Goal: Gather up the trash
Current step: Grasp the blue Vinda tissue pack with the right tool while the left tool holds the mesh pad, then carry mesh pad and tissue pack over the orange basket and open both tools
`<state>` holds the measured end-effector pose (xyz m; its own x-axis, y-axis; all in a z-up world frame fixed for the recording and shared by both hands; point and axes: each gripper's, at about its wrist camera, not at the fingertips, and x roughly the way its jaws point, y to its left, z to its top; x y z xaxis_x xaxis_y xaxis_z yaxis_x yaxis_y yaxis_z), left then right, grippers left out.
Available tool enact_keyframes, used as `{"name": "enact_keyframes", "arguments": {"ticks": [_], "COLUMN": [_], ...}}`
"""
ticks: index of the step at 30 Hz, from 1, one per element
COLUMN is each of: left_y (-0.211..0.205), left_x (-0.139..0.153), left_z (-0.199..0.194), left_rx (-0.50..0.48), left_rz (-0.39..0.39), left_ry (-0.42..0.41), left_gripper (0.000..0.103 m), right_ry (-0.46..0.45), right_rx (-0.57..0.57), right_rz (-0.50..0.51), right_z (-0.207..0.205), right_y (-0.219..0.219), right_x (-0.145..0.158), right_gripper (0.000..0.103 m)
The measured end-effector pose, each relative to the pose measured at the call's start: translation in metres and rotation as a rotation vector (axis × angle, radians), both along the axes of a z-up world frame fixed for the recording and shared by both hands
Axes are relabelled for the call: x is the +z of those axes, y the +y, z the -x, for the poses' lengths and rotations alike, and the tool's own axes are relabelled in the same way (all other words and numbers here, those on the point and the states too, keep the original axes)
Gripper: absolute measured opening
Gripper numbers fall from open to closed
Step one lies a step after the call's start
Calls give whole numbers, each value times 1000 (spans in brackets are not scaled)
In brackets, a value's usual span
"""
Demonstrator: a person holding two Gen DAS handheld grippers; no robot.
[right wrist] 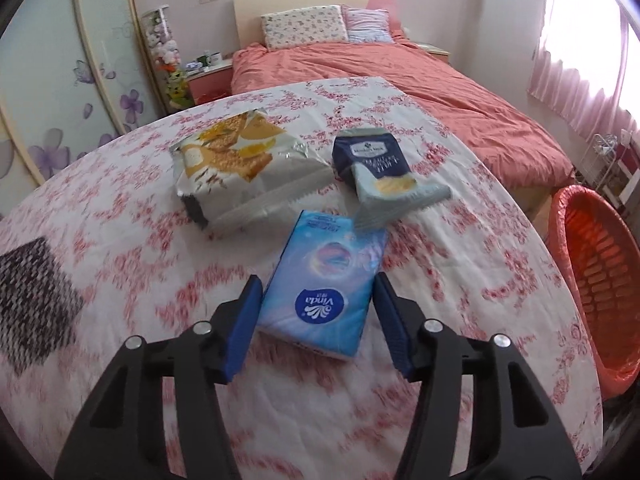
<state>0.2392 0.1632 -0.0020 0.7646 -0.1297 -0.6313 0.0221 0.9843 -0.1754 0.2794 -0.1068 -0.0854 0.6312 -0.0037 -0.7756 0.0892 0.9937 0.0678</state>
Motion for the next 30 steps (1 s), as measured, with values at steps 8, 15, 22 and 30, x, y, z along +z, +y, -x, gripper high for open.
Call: {"name": "enact_keyframes", "arguments": {"ticks": [8,15,22,30], "left_y": [-11,-20,-30,-52], "left_x": [1,2,6,9], "left_z": [8,14,16,19], "left_rx": [-15,-29,-48,-87], "left_rz": [10,9,4,6], "left_ry": [7,11,4,-3], "left_gripper": [5,5,5,5], "right_ry": [-12,-20,-44,-116], "right_rx": [93,103,135,132], "right_rz": [-27,32,-8,-38], "right_z": [44,50,63,89], "right_y": [-12,-6,-19,-46], "right_x": [3,-1,7,32], "right_gripper": [51,57,48,48]}}
